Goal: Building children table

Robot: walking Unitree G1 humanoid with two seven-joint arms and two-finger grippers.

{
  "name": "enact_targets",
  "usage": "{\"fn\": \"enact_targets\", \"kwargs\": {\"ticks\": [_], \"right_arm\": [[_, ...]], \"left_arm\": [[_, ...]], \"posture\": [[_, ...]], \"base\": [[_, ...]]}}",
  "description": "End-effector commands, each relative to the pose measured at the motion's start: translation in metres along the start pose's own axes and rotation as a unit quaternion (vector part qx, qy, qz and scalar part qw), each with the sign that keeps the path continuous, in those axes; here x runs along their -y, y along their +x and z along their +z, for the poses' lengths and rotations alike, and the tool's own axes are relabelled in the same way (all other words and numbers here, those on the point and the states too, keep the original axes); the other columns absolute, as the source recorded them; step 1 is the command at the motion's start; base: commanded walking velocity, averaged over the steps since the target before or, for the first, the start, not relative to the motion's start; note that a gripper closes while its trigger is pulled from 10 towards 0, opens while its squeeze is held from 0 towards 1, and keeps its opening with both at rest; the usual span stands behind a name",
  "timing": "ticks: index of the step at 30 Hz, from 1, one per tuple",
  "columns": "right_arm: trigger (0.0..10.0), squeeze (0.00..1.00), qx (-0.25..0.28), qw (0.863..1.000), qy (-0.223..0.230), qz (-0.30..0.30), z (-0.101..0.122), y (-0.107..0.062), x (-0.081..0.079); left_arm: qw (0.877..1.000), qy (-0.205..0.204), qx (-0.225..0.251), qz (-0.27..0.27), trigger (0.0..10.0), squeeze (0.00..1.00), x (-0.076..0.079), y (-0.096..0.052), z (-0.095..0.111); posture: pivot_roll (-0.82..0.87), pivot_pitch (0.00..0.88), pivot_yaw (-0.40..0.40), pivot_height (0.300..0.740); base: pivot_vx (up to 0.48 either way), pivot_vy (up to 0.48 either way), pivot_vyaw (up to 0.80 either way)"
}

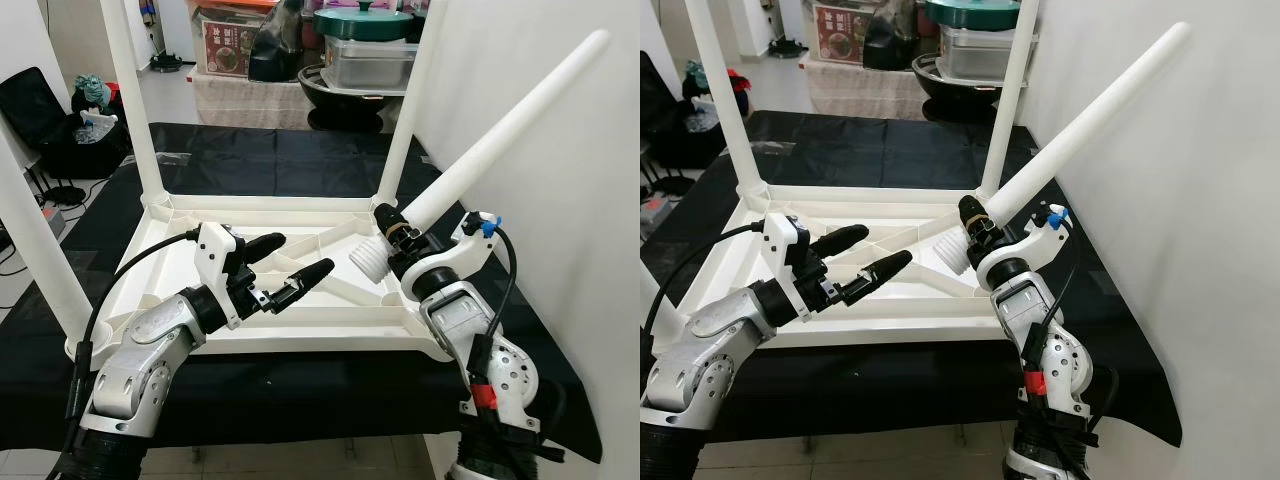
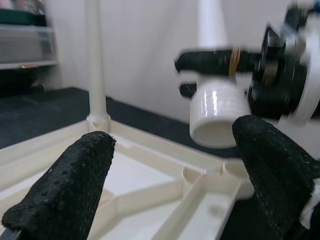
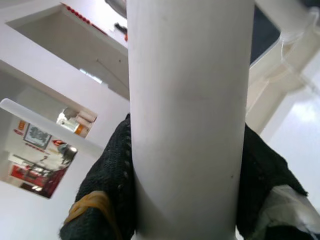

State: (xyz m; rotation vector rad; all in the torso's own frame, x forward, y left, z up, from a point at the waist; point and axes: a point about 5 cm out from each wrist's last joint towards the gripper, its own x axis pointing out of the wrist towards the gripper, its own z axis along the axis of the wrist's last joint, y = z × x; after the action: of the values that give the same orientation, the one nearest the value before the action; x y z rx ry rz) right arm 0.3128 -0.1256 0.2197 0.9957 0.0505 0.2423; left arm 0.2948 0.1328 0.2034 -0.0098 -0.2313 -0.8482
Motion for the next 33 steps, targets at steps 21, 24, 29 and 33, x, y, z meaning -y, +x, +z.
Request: {"fn": "enact_targets", "kwargs": {"ticks": [21, 24, 29, 33], "right_arm": [[0.0, 0.00, -0.071, 0.989, 0.113, 0.064, -0.023, -0.004, -0.059], [0.0, 0.00, -0.076, 0.988, 0.110, 0.075, -0.022, -0.006, -0.063], [0.0, 0.00, -0.087, 0.988, 0.108, 0.071, -0.025, -0.007, -0.063], [0.0, 0.00, -0.089, 0.988, 0.109, 0.069, -0.026, -0.006, -0.064]], "left_arm": [[0.999, 0.022, -0.017, -0.023, 10.0, 0.00, -0.004, 0.007, -0.007], [0.999, 0.023, -0.015, -0.024, 10.0, 0.00, -0.004, 0.009, -0.007], [0.999, 0.018, -0.003, -0.033, 10.0, 0.00, -0.001, 0.021, -0.007], [0.999, 0.018, -0.003, -0.039, 10.0, 0.00, 0.001, 0.024, -0.009]], "posture": [[0.06, 0.000, -0.067, 0.740], [0.06, 0.000, -0.066, 0.740], [0.06, 0.000, -0.066, 0.740], [0.05, 0.000, -0.063, 0.740]], "base": [[0.000, 0.000, 0.00], [0.000, 0.000, 0.00], [0.000, 0.000, 0.00], [0.000, 0.000, 0.00]]}}
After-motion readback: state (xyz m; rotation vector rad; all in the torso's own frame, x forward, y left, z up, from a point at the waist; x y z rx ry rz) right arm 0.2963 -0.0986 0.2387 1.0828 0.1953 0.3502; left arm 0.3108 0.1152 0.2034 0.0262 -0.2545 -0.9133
